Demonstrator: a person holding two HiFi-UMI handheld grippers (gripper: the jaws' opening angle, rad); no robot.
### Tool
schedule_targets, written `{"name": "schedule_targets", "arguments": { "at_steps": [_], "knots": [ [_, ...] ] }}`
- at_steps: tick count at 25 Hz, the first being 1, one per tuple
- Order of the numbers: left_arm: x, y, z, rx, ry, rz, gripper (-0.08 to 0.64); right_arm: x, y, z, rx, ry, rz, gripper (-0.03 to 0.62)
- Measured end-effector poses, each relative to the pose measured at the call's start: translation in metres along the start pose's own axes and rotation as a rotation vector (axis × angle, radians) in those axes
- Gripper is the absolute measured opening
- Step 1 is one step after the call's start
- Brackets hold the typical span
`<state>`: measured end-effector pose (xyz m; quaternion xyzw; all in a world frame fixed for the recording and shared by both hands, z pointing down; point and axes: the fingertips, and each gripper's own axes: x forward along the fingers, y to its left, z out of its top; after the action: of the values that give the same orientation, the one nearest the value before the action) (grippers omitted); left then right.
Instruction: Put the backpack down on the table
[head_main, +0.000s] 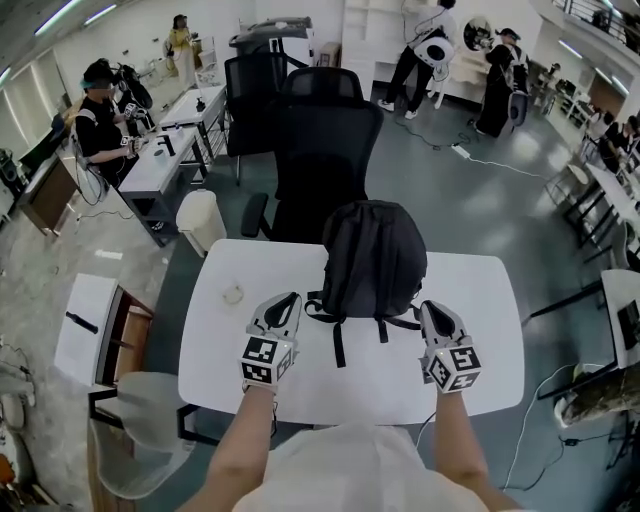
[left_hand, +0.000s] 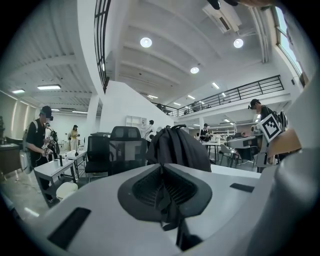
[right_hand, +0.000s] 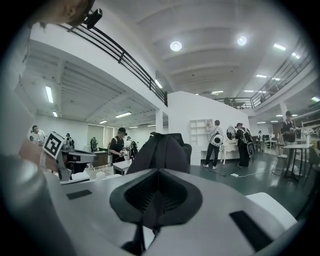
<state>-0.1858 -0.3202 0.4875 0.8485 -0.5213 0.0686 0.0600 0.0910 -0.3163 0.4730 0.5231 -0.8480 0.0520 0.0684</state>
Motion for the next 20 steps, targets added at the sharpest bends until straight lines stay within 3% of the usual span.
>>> {"name": "schedule_targets", "arguments": {
  "at_steps": [20],
  "knots": [
    [-0.009,-0.002,0.019,0.016,-0.044,0.01,0.035,-0.014,0.001,0.021,-0.038,-0.021,-0.018,0.017]
  ]
}}
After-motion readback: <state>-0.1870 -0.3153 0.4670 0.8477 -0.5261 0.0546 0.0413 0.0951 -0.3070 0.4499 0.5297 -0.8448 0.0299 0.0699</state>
